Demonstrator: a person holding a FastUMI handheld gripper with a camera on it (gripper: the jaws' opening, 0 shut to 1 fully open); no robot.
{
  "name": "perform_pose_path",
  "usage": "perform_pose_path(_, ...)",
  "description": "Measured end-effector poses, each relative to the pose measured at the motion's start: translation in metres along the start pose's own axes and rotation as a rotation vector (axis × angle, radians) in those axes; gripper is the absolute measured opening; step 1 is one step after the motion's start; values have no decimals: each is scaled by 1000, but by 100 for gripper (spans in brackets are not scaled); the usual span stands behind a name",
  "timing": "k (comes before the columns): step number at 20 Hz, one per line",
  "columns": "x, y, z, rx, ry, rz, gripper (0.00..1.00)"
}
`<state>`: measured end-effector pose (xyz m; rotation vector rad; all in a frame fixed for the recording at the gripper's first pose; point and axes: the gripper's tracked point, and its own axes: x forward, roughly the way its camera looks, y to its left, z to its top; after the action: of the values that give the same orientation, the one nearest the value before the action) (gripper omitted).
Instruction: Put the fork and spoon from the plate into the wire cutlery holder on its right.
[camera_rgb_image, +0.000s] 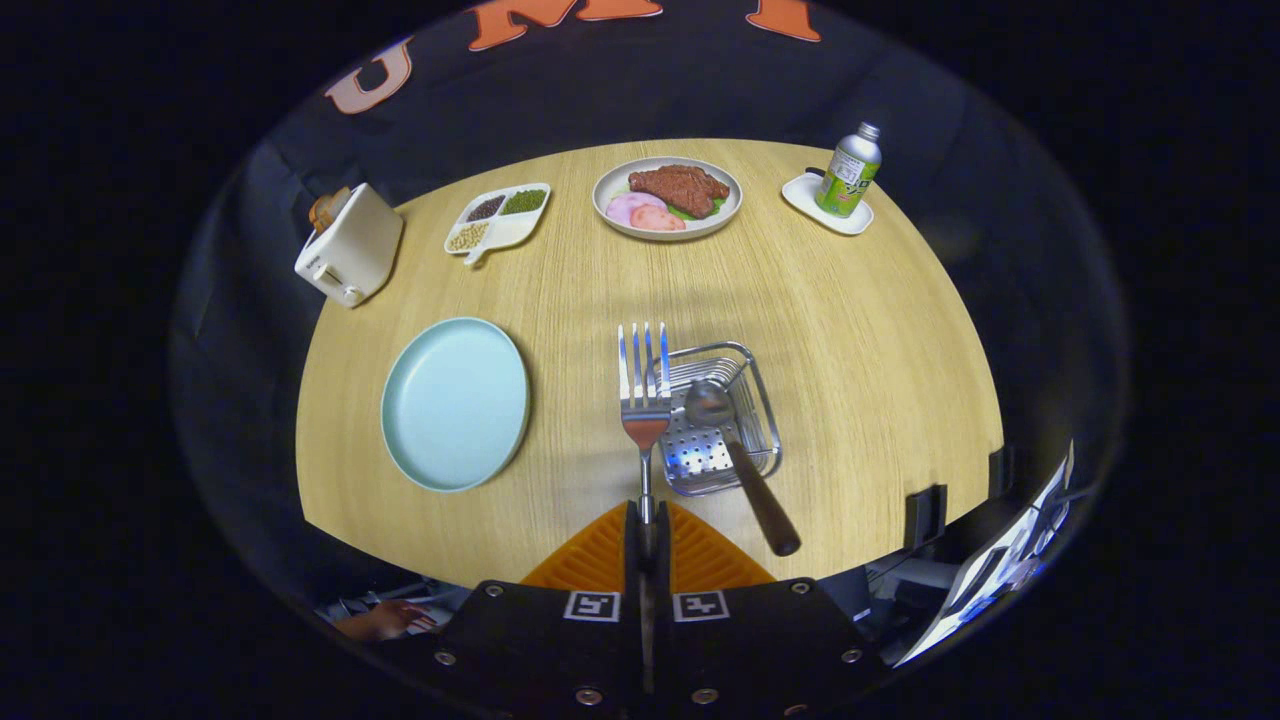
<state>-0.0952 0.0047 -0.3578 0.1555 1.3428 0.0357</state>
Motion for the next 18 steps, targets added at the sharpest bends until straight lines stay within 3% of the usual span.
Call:
perform_pose_path(9,14,-19,-11,-97,168,23,6)
perform_pose_path(18,9,-27,20,-83,108,10,14)
